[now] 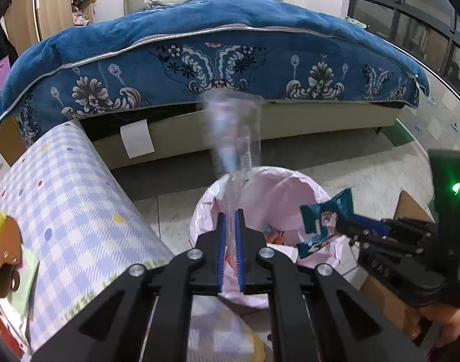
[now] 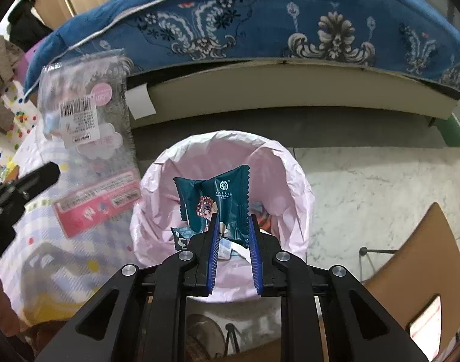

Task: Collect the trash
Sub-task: 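Carry both items over the wastebasket and open both grippers to drop them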

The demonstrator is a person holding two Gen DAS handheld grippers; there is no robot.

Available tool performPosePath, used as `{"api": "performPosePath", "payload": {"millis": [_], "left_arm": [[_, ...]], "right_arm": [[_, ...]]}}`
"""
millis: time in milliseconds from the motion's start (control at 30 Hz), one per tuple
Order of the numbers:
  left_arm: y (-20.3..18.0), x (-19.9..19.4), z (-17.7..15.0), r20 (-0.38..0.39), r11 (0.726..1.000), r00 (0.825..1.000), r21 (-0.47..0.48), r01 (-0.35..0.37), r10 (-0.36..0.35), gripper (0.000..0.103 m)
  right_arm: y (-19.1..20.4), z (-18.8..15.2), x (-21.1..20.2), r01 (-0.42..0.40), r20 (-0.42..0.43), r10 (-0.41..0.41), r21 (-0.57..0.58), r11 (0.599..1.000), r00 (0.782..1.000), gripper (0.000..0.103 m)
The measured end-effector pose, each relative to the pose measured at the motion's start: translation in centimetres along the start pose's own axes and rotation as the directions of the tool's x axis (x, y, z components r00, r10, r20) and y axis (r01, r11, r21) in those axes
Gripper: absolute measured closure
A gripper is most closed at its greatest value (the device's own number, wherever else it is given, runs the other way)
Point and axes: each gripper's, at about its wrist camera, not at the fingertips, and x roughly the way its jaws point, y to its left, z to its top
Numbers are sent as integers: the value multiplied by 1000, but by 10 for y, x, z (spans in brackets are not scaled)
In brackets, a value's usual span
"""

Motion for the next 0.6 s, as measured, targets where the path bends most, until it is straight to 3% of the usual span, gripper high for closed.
{"api": "performPosePath", "payload": {"millis": [100,167,333,600], "left_arm": [[4,0,4,2,1000,1000,-11,10,-10,88],[9,-3,4,14,1000,1000,-19,10,-10,81],[24,-22,1,34,998,999,-57,0,1,80],[56,-76,-35,57,991,995,-115,-69,76,72]], "right_arm": [[-1,4,13,-5,-17,5,1,1000,1000,73],[0,5,18,-3,-25,3,0,1000,1000,59],[2,4,12,-4,-18,4,3,1000,1000,58],[11,-7,-56,-46,77,46,0,999,996,58]]}}
